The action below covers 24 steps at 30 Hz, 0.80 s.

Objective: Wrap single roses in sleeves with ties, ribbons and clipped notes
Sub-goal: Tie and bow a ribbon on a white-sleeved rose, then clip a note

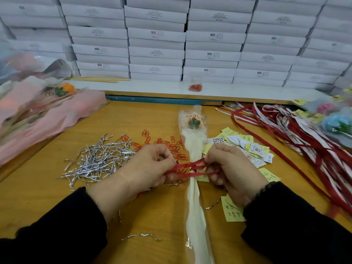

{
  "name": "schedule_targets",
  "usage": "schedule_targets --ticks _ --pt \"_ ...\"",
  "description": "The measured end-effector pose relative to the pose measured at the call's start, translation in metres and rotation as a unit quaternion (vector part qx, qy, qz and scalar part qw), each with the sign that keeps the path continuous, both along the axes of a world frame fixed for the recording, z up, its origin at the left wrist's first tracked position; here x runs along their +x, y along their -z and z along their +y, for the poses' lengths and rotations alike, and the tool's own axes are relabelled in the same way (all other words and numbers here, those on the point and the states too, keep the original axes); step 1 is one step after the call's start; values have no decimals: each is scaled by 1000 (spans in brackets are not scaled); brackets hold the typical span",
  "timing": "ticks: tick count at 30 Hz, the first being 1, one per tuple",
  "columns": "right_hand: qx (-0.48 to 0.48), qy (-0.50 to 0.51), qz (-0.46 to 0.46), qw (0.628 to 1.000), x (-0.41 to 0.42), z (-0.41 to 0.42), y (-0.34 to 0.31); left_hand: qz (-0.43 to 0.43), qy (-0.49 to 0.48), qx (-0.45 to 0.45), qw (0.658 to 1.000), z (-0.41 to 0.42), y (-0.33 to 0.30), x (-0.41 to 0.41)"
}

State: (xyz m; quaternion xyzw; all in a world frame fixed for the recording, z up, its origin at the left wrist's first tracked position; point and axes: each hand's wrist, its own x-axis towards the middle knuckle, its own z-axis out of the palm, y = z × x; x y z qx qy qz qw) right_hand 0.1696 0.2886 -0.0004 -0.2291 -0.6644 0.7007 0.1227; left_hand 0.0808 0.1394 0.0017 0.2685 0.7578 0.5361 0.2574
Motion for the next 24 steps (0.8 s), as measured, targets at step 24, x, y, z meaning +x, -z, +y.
schedule_targets --ticks 24 --pt "260 -137 -14 956 6 5 -14 95 43 15 994 1 0 -2"
